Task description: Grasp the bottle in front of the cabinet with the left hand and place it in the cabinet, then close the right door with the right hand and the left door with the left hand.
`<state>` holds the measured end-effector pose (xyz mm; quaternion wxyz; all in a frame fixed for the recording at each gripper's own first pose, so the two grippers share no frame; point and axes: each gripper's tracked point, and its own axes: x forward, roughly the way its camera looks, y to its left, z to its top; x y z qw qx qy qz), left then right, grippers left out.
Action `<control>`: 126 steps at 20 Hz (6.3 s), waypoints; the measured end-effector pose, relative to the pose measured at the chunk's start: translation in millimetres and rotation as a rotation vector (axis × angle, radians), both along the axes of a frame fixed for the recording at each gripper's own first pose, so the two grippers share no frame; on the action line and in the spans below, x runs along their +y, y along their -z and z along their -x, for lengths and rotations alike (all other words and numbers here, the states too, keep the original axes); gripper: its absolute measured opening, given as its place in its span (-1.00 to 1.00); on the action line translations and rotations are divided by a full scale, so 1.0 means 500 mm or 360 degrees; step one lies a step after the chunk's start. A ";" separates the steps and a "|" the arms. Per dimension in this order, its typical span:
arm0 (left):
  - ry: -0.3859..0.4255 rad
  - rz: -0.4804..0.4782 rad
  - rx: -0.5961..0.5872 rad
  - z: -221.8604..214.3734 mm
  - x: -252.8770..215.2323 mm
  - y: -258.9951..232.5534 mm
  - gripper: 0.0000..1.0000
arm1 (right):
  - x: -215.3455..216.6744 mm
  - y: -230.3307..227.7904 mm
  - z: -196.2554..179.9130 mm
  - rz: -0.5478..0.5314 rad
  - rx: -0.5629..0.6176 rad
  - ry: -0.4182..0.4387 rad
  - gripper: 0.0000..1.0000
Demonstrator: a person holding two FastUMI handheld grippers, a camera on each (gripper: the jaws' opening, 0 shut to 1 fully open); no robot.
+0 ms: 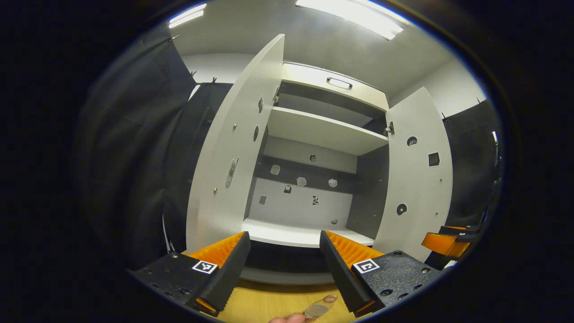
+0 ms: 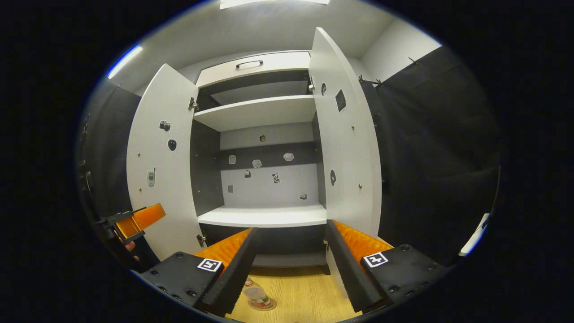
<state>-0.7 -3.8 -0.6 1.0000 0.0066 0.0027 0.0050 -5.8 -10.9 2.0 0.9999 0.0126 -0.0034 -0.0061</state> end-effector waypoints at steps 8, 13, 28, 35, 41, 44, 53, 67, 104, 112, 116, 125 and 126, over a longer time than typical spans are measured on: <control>0.0040 0.0021 0.0005 -0.017 -0.026 0.001 0.89 | -0.019 0.001 0.010 -0.0043 0.0007 0.0017 0.97; 0.0254 0.0109 0.0034 -0.051 -0.129 0.035 0.89 | -0.051 0.010 0.029 -0.0063 0.0023 0.0074 0.96; 0.0321 -0.0183 0.0409 -0.025 -0.216 0.519 0.90 | -0.119 0.034 0.087 0.0002 0.0102 0.0193 0.97; 0.0264 -0.0145 0.0605 0.023 -0.168 0.676 0.91 | -0.113 0.047 0.092 0.0020 0.0147 0.0180 0.97; 0.0256 -0.0184 0.0649 0.050 -0.159 0.713 0.82 | -0.114 0.059 0.096 0.0027 0.0176 0.0177 0.96; 0.0278 -0.0173 0.0728 0.060 -0.158 0.702 0.39 | -0.113 0.067 0.101 0.0014 0.0191 0.0174 0.96; 0.0515 0.0041 0.0522 0.064 -0.200 0.337 0.36 | -0.113 0.106 0.093 -0.0049 0.0212 0.0133 0.97; 0.0447 0.0027 0.0340 -0.342 -0.243 -0.013 0.38 | -0.211 0.110 0.127 -0.0021 0.0170 0.0366 0.97; 0.0321 -0.0163 0.0429 -0.660 -0.225 0.125 0.89 | -0.286 0.158 0.184 -0.0067 0.0207 0.0740 0.97; 0.0306 -0.0036 0.0231 -0.530 -0.216 -0.004 0.89 | -0.286 0.145 0.158 -0.0058 0.0210 0.0620 0.97; 0.0294 -0.0012 0.0138 -0.431 -0.208 -0.070 0.89 | -0.284 0.120 0.128 -0.0059 0.0175 0.0494 0.96; 0.0112 -0.0102 -0.0044 -0.167 -0.170 -0.154 0.89 | -0.270 0.066 0.083 -0.0060 0.0104 0.0159 0.96; 0.0079 -0.0118 -0.0043 -0.142 -0.160 -0.149 0.89 | -0.269 0.063 0.079 -0.0056 0.0095 0.0129 0.96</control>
